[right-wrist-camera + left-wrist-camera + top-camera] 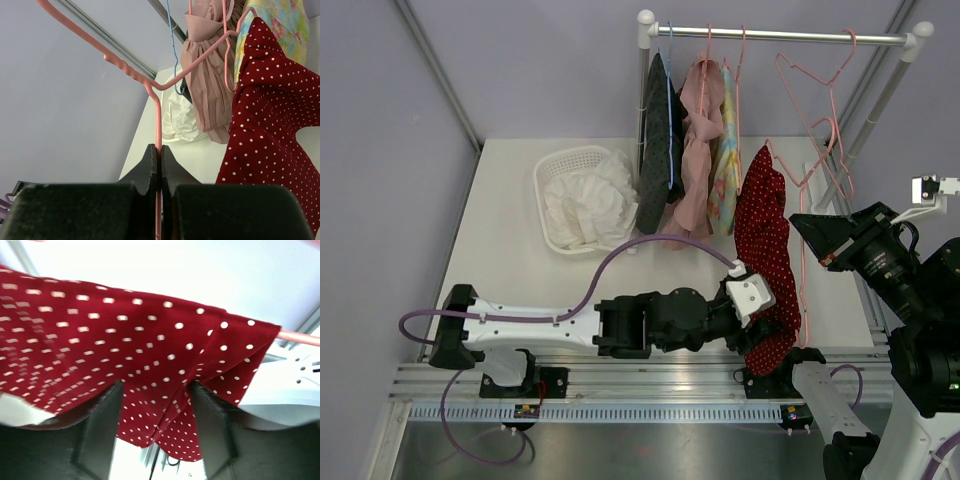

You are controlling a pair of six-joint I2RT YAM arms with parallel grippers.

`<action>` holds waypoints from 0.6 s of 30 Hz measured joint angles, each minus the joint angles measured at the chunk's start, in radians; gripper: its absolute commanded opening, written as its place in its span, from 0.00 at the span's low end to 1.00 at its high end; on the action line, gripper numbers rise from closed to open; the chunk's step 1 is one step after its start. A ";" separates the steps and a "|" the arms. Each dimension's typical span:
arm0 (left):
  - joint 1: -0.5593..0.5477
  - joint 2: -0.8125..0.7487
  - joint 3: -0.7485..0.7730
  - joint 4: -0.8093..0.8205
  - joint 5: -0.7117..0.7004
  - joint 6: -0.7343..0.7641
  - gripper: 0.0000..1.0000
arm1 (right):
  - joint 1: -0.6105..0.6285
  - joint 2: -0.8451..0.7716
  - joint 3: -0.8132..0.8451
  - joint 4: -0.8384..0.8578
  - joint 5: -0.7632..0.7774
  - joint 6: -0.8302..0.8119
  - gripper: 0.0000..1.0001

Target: Remove the skirt from the hanger

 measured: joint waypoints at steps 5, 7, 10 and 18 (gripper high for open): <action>0.000 0.066 0.037 0.003 0.012 -0.018 0.00 | 0.000 0.000 0.000 0.000 -0.001 -0.001 0.00; 0.000 0.070 0.042 0.002 0.002 -0.020 0.00 | 0.000 0.000 0.000 0.000 0.000 -0.002 0.00; 0.000 0.063 0.042 -0.007 -0.049 -0.025 0.00 | 0.000 -0.001 0.000 -0.001 0.001 -0.004 0.00; 0.000 -0.185 -0.083 -0.202 -0.327 -0.059 0.00 | 0.000 -0.022 0.002 -0.039 0.047 -0.038 0.00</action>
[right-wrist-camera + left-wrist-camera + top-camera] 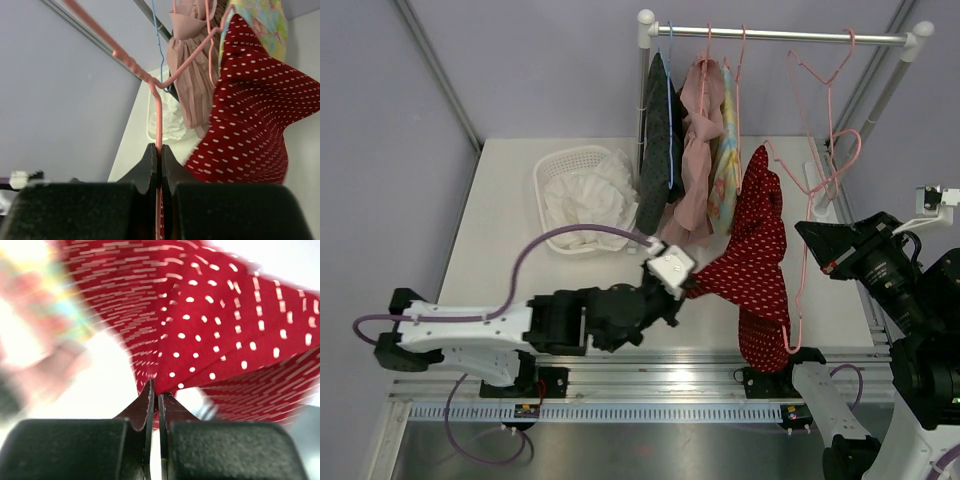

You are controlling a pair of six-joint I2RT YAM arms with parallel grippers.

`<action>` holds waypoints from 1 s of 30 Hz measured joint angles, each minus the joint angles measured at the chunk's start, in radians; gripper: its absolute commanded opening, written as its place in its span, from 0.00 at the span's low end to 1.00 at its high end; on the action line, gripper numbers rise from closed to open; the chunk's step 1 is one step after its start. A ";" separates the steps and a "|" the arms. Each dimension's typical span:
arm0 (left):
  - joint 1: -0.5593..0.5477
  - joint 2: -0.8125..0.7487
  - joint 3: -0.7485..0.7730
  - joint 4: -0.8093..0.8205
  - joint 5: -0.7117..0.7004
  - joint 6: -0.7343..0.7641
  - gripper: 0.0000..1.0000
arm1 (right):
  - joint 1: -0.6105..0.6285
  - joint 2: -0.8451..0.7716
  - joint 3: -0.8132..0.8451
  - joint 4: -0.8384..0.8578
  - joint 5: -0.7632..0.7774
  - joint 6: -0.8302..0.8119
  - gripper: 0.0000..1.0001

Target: Remove the skirt from the hanger

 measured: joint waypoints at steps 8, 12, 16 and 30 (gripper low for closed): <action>0.008 -0.481 -0.136 -0.398 -0.369 -0.189 0.00 | 0.003 -0.016 0.049 -0.085 0.098 -0.016 0.00; 0.039 -0.573 -0.105 -0.500 -0.511 -0.185 0.00 | 0.004 -0.032 0.047 -0.087 0.119 -0.015 0.00; 0.146 -0.575 -0.044 -0.445 -0.550 -0.039 0.00 | 0.004 -0.032 0.047 -0.092 0.132 -0.016 0.00; 0.720 -0.230 0.491 -0.326 -0.293 0.282 0.00 | 0.004 -0.030 0.053 -0.096 0.182 -0.017 0.00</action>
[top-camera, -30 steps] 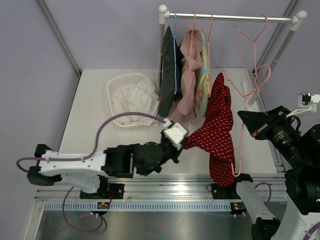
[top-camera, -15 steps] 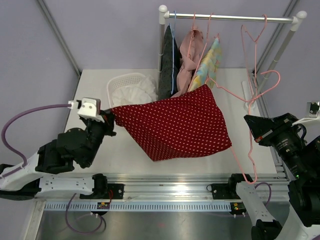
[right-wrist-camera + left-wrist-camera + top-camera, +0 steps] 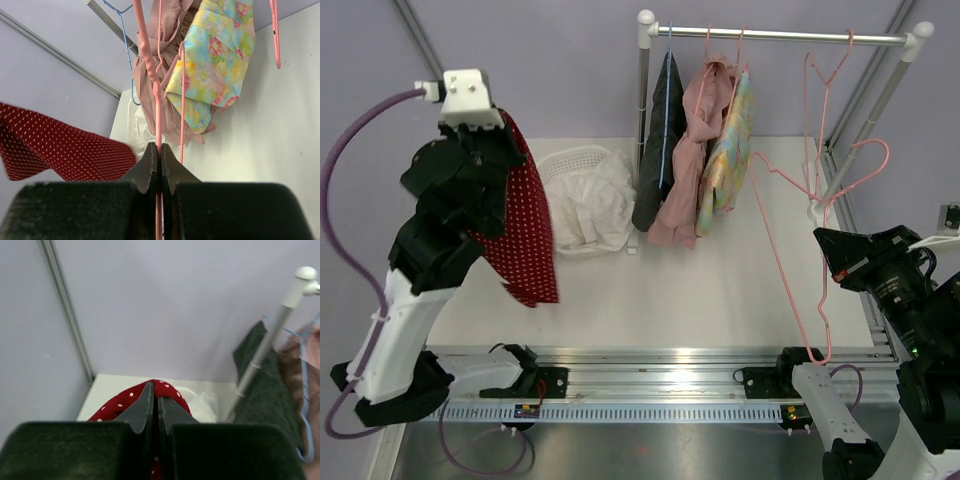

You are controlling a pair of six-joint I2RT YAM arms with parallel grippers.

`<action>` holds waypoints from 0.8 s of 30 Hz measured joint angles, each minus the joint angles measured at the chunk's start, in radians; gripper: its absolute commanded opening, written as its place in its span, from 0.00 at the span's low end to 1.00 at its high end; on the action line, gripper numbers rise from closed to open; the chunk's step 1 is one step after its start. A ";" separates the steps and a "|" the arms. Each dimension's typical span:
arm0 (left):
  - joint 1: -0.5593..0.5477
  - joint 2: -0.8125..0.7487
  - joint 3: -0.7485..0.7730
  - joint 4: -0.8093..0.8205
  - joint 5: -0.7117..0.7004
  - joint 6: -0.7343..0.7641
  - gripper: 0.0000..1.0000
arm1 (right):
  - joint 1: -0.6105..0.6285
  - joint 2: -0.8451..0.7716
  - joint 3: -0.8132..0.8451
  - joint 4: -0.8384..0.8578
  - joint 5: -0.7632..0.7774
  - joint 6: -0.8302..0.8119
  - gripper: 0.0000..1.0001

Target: Remove the skirt from the hanger

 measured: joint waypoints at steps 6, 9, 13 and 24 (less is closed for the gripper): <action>0.401 0.311 0.268 -0.110 0.307 -0.080 0.00 | 0.000 0.010 0.000 0.000 -0.001 -0.005 0.00; 0.483 0.492 0.454 -0.169 0.407 -0.103 0.00 | 0.000 0.018 0.000 0.000 -0.001 -0.009 0.00; 0.498 0.620 0.542 -0.177 0.496 -0.127 0.00 | 0.000 0.021 -0.007 0.002 -0.002 -0.011 0.00; 0.523 0.561 -0.130 -0.044 0.620 -0.296 0.99 | 0.000 0.025 -0.032 0.007 0.000 -0.027 0.00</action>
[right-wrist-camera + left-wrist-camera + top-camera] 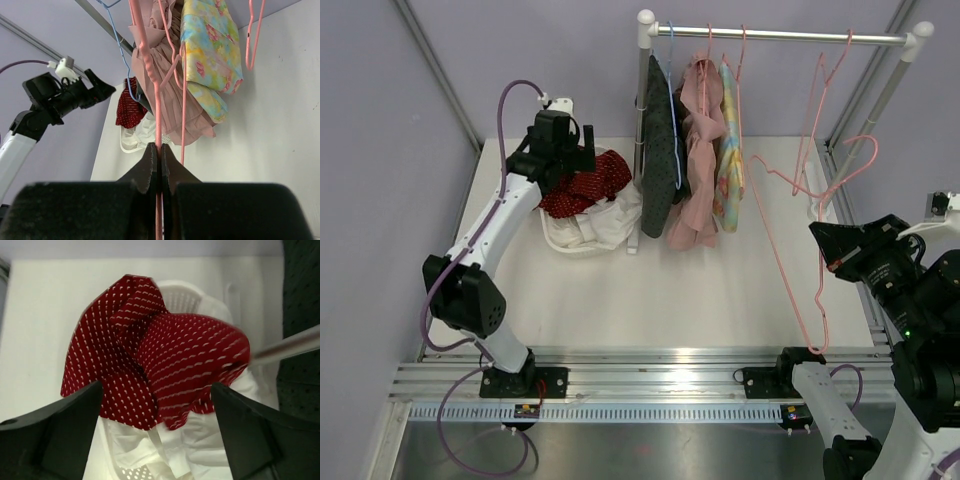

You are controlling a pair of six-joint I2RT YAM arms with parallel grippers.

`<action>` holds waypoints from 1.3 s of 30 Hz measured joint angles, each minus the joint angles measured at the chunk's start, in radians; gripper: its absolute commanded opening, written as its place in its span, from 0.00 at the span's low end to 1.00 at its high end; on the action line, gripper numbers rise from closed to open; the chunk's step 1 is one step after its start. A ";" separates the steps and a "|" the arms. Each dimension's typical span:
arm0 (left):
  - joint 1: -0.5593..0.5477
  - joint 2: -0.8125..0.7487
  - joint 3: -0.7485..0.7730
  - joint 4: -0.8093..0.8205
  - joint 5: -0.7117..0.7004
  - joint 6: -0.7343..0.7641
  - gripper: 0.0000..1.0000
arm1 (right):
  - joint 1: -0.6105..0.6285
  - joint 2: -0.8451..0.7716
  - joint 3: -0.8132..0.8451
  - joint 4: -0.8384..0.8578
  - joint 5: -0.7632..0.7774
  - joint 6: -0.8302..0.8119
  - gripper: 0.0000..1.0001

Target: Remove the skirt from the hanger

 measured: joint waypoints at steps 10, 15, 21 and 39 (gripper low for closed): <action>-0.071 -0.401 -0.373 -0.110 0.050 -0.148 0.99 | 0.000 0.140 -0.083 0.160 0.002 0.031 0.00; -0.123 -0.805 -0.555 -0.153 0.056 -0.179 0.99 | 0.000 0.340 0.051 0.229 0.027 0.023 0.00; -0.136 -0.973 -0.714 -0.265 0.032 -0.195 0.99 | 0.000 0.541 0.246 0.302 0.063 -0.032 0.00; -0.152 -1.007 -0.739 -0.281 0.034 -0.200 0.99 | 0.000 0.906 0.388 0.359 0.170 -0.158 0.00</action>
